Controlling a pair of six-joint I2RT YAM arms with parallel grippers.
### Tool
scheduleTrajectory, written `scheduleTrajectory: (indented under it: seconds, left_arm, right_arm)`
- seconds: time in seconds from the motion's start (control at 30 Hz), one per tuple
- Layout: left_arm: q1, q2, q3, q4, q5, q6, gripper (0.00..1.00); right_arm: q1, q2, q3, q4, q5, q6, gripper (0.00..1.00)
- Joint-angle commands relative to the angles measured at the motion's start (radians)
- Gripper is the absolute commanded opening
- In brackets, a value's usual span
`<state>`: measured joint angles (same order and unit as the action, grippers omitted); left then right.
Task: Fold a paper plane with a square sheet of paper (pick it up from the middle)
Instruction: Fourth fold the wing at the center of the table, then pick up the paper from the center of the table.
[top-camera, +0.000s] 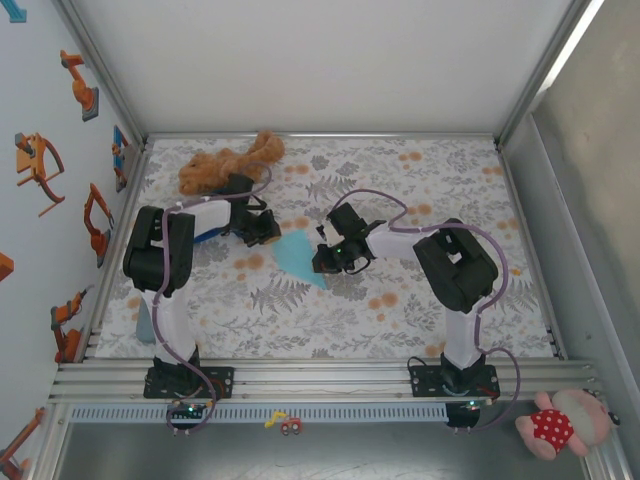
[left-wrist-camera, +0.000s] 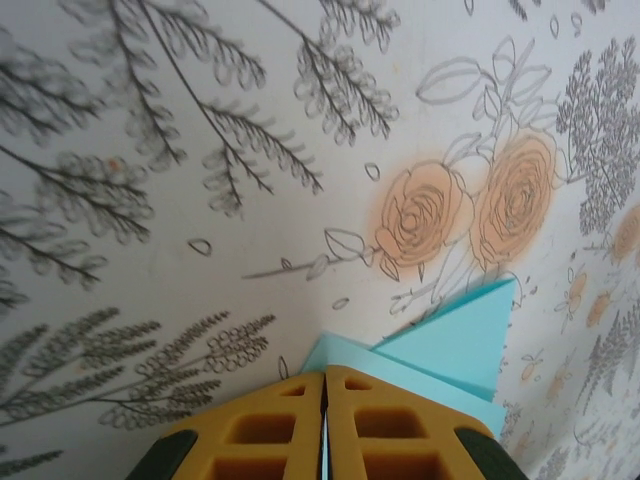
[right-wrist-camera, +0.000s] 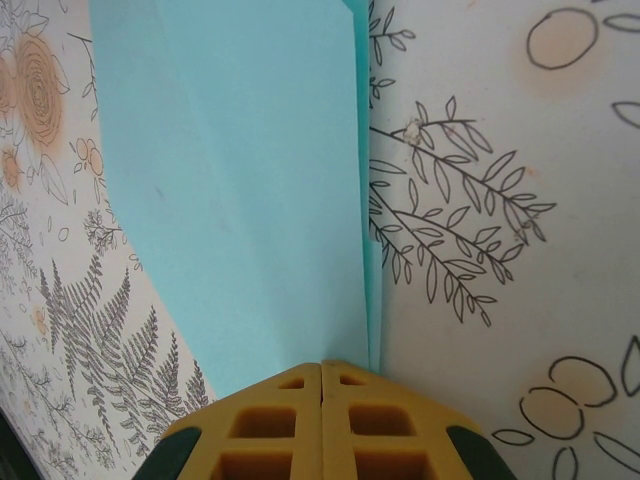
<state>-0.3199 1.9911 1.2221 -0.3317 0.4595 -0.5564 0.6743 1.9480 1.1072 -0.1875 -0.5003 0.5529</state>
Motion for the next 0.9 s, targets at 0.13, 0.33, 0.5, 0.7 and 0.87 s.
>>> scheduleTrajectory:
  seconds: [0.13, 0.33, 0.5, 0.7, 0.87]
  left_arm:
    - [0.018, -0.139, -0.014, 0.017, -0.144, -0.012, 0.14]
    - [0.006, -0.336, -0.145, 0.107, -0.177, -0.102, 0.28]
    - [-0.007, -0.474, -0.297, 0.202, -0.169, -0.201, 0.48]
    - [-0.012, -0.563, -0.392, 0.268, -0.115, -0.257, 0.66]
    - [-0.014, -0.559, -0.416, 0.290, -0.084, -0.289, 0.69]
  right_arm:
    - [-0.020, -0.027, -0.040, -0.061, 0.062, 0.092, 0.00]
    - [-0.019, -0.116, -0.028, 0.132, 0.023, 0.187, 0.11]
    - [-0.021, -0.167, -0.034, 0.179, 0.112, 0.186, 0.33]
    - [-0.056, -0.105, -0.016, 0.218, 0.079, 0.133, 0.41]
    - [-0.068, -0.022, 0.048, 0.192, -0.009, 0.027, 0.39]
